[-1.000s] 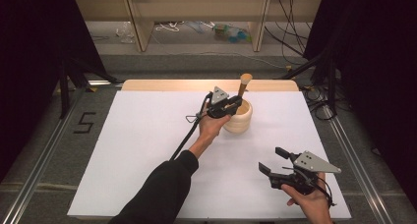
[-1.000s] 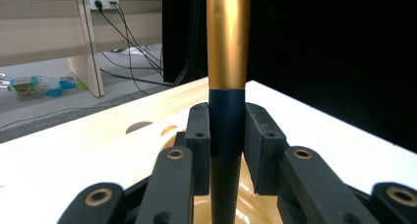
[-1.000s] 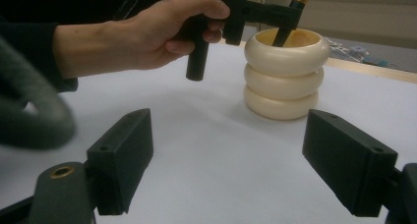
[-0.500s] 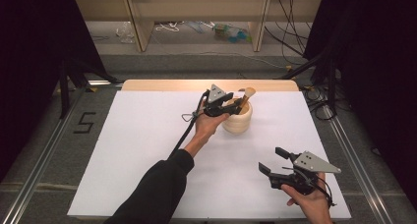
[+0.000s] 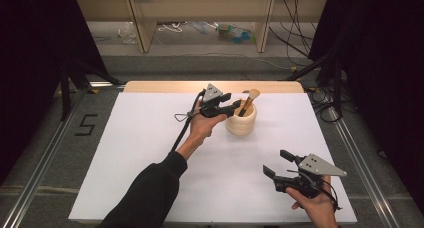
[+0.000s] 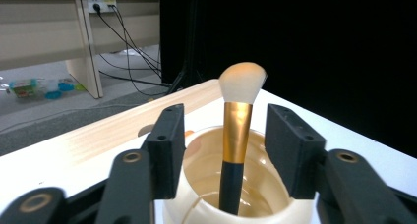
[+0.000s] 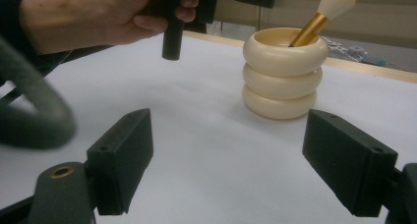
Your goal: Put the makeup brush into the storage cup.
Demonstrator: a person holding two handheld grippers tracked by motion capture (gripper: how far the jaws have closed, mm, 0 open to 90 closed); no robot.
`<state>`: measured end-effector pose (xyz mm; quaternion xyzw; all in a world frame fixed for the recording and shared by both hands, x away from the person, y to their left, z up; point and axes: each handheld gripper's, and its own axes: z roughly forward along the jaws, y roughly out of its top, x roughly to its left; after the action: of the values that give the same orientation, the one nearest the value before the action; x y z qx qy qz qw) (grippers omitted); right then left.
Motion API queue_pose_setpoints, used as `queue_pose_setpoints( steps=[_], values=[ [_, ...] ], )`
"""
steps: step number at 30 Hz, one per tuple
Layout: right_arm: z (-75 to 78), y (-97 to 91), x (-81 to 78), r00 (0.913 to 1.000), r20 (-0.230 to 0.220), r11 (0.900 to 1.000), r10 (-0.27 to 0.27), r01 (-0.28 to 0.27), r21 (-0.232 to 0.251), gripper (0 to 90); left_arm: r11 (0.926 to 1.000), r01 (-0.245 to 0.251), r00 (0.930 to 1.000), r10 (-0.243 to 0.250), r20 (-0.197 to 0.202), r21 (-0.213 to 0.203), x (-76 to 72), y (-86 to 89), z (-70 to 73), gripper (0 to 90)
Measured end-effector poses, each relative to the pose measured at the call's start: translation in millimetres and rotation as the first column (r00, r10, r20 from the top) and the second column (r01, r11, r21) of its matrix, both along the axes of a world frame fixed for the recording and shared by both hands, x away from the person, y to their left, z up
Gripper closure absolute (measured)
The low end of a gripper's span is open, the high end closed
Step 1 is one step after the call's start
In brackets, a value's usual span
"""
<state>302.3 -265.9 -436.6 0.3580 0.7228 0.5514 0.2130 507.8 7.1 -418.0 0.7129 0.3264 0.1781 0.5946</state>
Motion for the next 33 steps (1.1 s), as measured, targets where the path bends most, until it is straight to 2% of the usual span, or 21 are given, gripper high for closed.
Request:
queue_pose_setpoints(
  steps=[2, 4, 7, 18, 19, 20, 22, 23, 24, 25, 26, 27, 28, 29, 31, 32, 33],
  values=[
    [0.1, 0.0, -0.1, 1.0, 0.001, 1.0, 0.0, 0.0, 0.0, 20.4, 1.0, 0.005, 0.9999, -0.005, -0.016, -0.008, -2.5, 2.4, 1.3, 43.8],
    [0.0, -0.1, 0.1, 1.0, 0.0, 1.0, -0.001, 0.001, 0.001, 20.4, 1.0, 0.01, 0.9999, -0.01, -0.01, -0.001, -4.7, 5.0, 2.5, 42.7],
    [0.0, -0.1, -0.1, 1.0, 0.0, 1.0, -0.001, 0.001, 0.0, 20.4, 0.9998, 0.018, 0.9996, -0.018, -0.024, 0.006, -8.5, 10.3, 4.4, 39.7],
    [-0.1, -0.4, 0.1, 1.0, 0.001, 1.0, -0.004, 0.004, -0.001, 20.4, 0.9994, 0.034, 0.9988, -0.034, -0.035, 0.003, -18.0, 32.8, 6.3, 35.1],
    [1.3, -2.4, -0.9, 0.9999, -0.01, 0.9995, -0.011, 0.011, -0.03, 20.4, 0.9993, 0.038, 0.9988, -0.038, -0.031, 0.005, -19.1, 34.0, 6.3, 34.7],
    [-0.4, -0.6, 0.7, 1.0, 0.003, 1.0, -0.004, 0.004, 0.0, 20.4, 0.9989, 0.044, 0.9988, -0.044, -0.024, 0.017, -21.5, 36.3, 6.3, 34.6],
    [-0.3, -0.8, 0.4, 1.0, 0.003, 1.0, -0.004, 0.004, 0.0, 20.4, 0.9982, 0.052, 0.9985, -0.051, -0.021, 0.03, -24.8, 40.0, 5.8, 33.8],
    [0.9, -2.2, -0.4, 0.9999, -0.006, 0.9997, -0.009, 0.009, -0.022, 20.4, 0.9982, 0.055, 0.9982, -0.054, -0.026, 0.025, -26.4, 41.4, 5.5, 33.2],
    [0.9, -2.2, -0.4, 0.9999, -0.008, 0.9997, -0.009, 0.009, -0.022, 20.4, 0.998, 0.06, 0.9977, -0.059, -0.031, 0.021, -29.2, 44.4, 5.2, 32.9],
    [-0.3, -0.7, 0.5, 1.0, 0.003, 1.0, -0.004, 0.004, -0.001, 20.4, 0.9976, 0.067, 0.9972, -0.066, -0.034, 0.015, -31.2, 46.3, 5.0, 32.5],
    [0.3, -1.3, -0.1, 1.0, 0.0, 0.9999, -0.009, 0.009, -0.013, 20.4, 0.9974, 0.07, 0.9971, -0.07, -0.028, 0.013, -34.8, 50.2, 4.4, 32.3],
    [0.2, -1.0, -0.2, 1.0, -0.003, 1.0, -0.004, 0.004, -0.005, 20.4, 0.9975, 0.068, 0.9974, -0.068, -0.023, 0.016, -36.7, 53.1, 4.2, 32.5],
    [0.2, -1.1, -0.2, 1.0, -0.002, 1.0, -0.004, 0.004, -0.006, 20.4, 0.9979, 0.066, 0.9976, -0.066, -0.022, -0.002, -39.8, 56.7, 3.4, 32.3],
    [-0.4, -0.7, 0.6, 1.0, 0.004, 1.0, -0.005, 0.005, -0.001, 20.4, 0.998, 0.063, 0.9978, -0.063, -0.021, -0.003, -40.4, 58.5, 3.0, 32.5],
    [2.0, -2.7, -1.4, 0.9998, -0.019, 0.9993, -0.009, 0.008, -0.036, 20.4, 0.9974, 0.071, 0.9969, -0.071, -0.034, 0.011, -41.8, 61.3, 3.7, 31.9],
    [-0.1, 0.1, 0.0, 1.0, 0.0, 1.0, -0.001, 0.001, 0.002, 20.4, 0.9976, 0.069, 0.9973, -0.069, -0.027, 0.007, -43.0, 62.6, 3.9, 31.7],
    [0.6, -0.2, -0.8, 1.0, -0.003, 0.9999, -0.007, 0.007, -0.009, 20.4, 0.9977, 0.068, 0.9973, -0.068, -0.029, 0.004, -43.4, 63.2, 4.2, 32.0]
  ],
)
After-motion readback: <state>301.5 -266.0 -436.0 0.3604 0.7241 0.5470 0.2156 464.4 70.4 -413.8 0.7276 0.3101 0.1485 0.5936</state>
